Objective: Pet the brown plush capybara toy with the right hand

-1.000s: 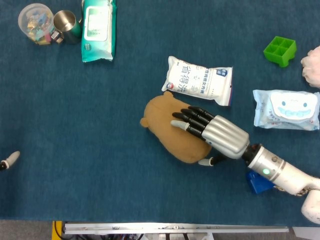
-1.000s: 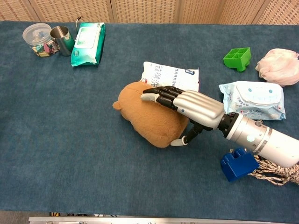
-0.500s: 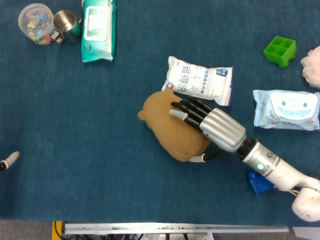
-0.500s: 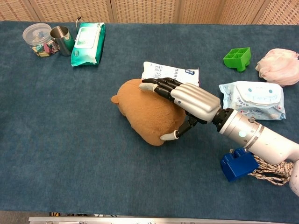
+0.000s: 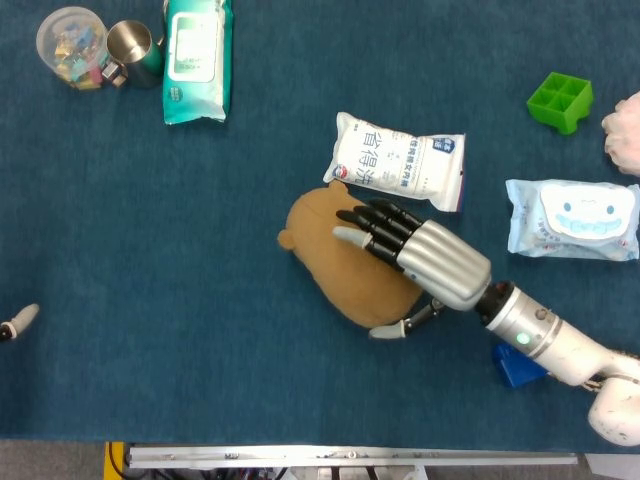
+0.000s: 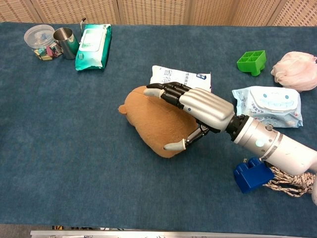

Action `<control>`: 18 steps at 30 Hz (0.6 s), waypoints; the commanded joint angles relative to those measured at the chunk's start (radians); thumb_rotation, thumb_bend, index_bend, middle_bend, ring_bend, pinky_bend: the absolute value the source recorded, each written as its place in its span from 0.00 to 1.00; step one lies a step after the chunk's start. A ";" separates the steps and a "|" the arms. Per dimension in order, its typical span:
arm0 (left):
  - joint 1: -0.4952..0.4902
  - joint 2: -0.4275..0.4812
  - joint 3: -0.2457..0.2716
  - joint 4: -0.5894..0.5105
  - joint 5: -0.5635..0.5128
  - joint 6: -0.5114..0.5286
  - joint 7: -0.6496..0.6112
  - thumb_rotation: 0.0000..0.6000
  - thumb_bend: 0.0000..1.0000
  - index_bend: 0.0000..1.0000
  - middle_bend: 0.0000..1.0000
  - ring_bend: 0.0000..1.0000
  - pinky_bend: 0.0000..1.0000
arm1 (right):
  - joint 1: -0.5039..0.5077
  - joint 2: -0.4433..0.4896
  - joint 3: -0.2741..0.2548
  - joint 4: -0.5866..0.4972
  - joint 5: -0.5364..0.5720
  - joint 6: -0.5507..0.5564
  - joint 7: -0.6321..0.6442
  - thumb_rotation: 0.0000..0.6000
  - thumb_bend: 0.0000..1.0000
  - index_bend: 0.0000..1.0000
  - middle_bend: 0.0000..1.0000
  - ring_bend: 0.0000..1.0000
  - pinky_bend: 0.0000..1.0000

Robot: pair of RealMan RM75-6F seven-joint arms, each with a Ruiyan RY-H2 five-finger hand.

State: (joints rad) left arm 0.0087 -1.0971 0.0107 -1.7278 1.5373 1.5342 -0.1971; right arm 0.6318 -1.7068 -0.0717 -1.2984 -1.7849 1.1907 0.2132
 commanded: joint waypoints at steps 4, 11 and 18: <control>0.003 0.003 0.000 0.003 -0.001 0.005 -0.011 1.00 0.10 0.06 0.02 0.00 0.00 | 0.022 -0.053 -0.006 0.065 -0.020 -0.026 -0.053 0.43 0.00 0.00 0.00 0.00 0.00; 0.005 0.010 0.001 0.000 0.002 0.006 -0.024 1.00 0.10 0.06 0.02 0.00 0.00 | 0.034 -0.109 -0.002 0.158 -0.031 -0.022 -0.084 0.43 0.00 0.00 0.00 0.00 0.00; 0.003 0.014 0.002 -0.005 0.004 0.002 -0.026 1.00 0.10 0.06 0.02 0.00 0.00 | 0.042 -0.144 0.018 0.230 -0.021 0.008 -0.057 0.43 0.00 0.00 0.00 0.00 0.00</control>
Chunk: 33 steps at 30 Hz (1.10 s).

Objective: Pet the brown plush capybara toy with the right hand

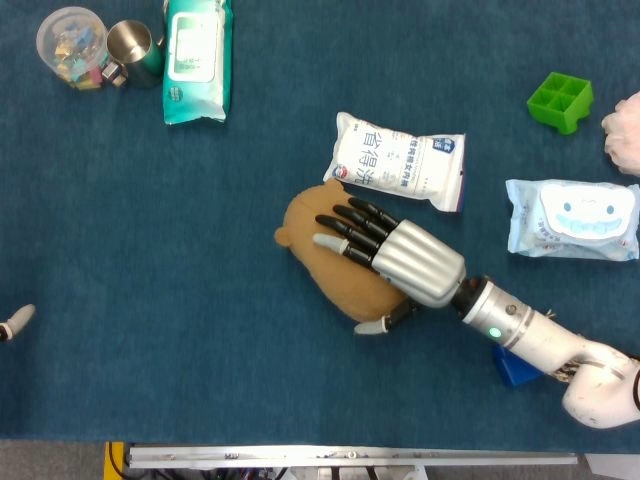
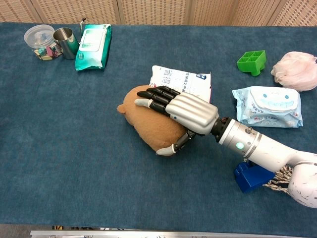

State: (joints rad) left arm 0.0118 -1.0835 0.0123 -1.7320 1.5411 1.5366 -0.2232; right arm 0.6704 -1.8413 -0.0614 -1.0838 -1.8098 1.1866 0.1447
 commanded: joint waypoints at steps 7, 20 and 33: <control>-0.003 0.003 -0.001 -0.007 0.001 -0.003 0.005 1.00 0.10 0.06 0.02 0.00 0.00 | 0.008 0.008 0.012 0.011 0.001 0.047 0.032 0.43 0.00 0.00 0.00 0.00 0.00; -0.005 0.001 0.001 -0.018 0.002 -0.008 0.020 1.00 0.10 0.06 0.02 0.00 0.00 | -0.002 0.104 -0.020 -0.133 -0.003 0.061 0.045 0.43 0.00 0.00 0.00 0.00 0.00; 0.001 0.006 0.003 -0.019 0.000 -0.002 0.011 1.00 0.10 0.06 0.02 0.00 0.00 | 0.021 0.047 -0.033 -0.083 -0.033 0.020 -0.034 0.43 0.00 0.00 0.00 0.00 0.00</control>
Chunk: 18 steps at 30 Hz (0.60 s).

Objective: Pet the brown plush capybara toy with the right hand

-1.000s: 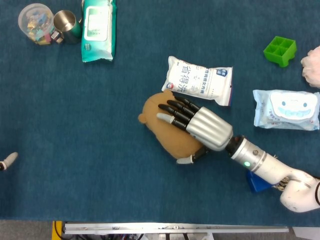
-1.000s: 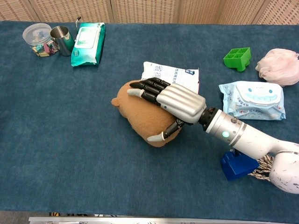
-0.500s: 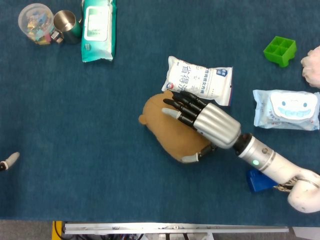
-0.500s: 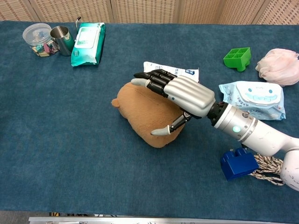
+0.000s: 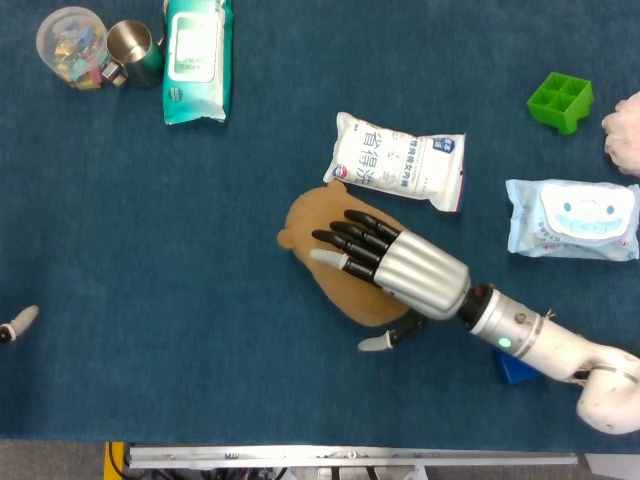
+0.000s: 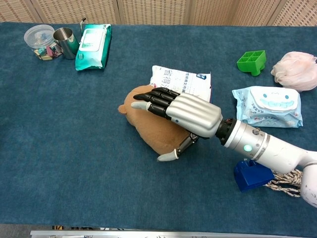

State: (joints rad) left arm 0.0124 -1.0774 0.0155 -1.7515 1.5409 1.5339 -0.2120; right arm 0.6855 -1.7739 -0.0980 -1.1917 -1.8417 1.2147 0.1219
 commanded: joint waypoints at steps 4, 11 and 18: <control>0.000 0.002 0.001 -0.001 0.002 -0.002 -0.005 1.00 0.10 0.06 0.02 0.00 0.00 | 0.016 -0.060 0.014 0.085 0.005 -0.024 -0.026 0.43 0.00 0.00 0.00 0.00 0.00; -0.001 0.005 0.002 -0.003 -0.001 -0.007 -0.008 1.00 0.10 0.06 0.02 0.00 0.00 | 0.032 -0.106 0.038 0.161 0.022 -0.026 -0.006 0.43 0.00 0.00 0.00 0.00 0.00; -0.001 0.007 0.002 -0.001 -0.001 -0.006 -0.014 1.00 0.10 0.06 0.02 0.00 0.00 | 0.041 -0.126 0.059 0.201 0.050 -0.030 0.014 0.43 0.00 0.00 0.00 0.00 0.00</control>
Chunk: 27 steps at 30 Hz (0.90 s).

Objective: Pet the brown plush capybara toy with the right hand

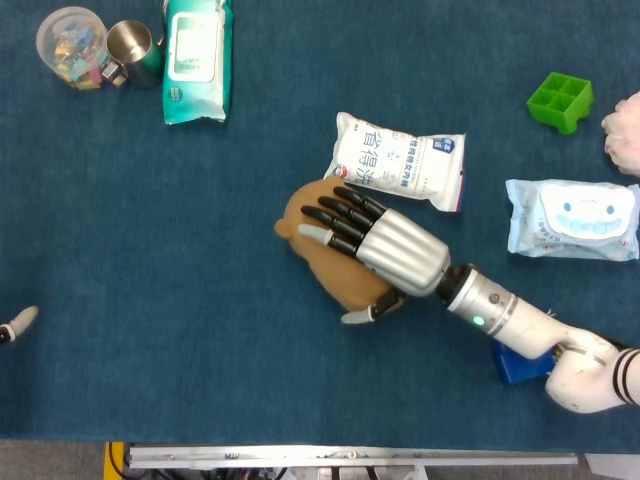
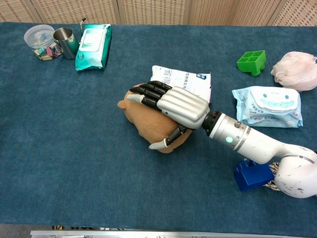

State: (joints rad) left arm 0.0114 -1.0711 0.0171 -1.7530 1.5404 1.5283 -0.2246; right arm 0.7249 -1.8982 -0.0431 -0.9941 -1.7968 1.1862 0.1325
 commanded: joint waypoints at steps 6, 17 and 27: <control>0.000 0.001 0.000 0.002 0.000 0.000 -0.004 1.00 0.10 0.06 0.02 0.00 0.00 | 0.004 0.012 0.017 -0.009 0.024 0.006 0.018 0.43 0.00 0.00 0.00 0.00 0.00; -0.004 0.002 0.000 -0.006 0.007 -0.003 0.003 1.00 0.10 0.06 0.02 0.00 0.00 | -0.010 0.118 0.044 -0.150 0.057 0.048 0.047 0.43 0.00 0.00 0.00 0.00 0.00; -0.006 0.009 0.000 -0.016 0.014 0.000 0.009 1.00 0.10 0.06 0.02 0.00 0.00 | -0.067 0.317 0.034 -0.344 0.084 0.093 0.022 0.43 0.00 0.00 0.00 0.00 0.00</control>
State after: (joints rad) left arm 0.0054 -1.0622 0.0171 -1.7688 1.5536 1.5283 -0.2161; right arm 0.6782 -1.6225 -0.0040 -1.3011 -1.7217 1.2635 0.1653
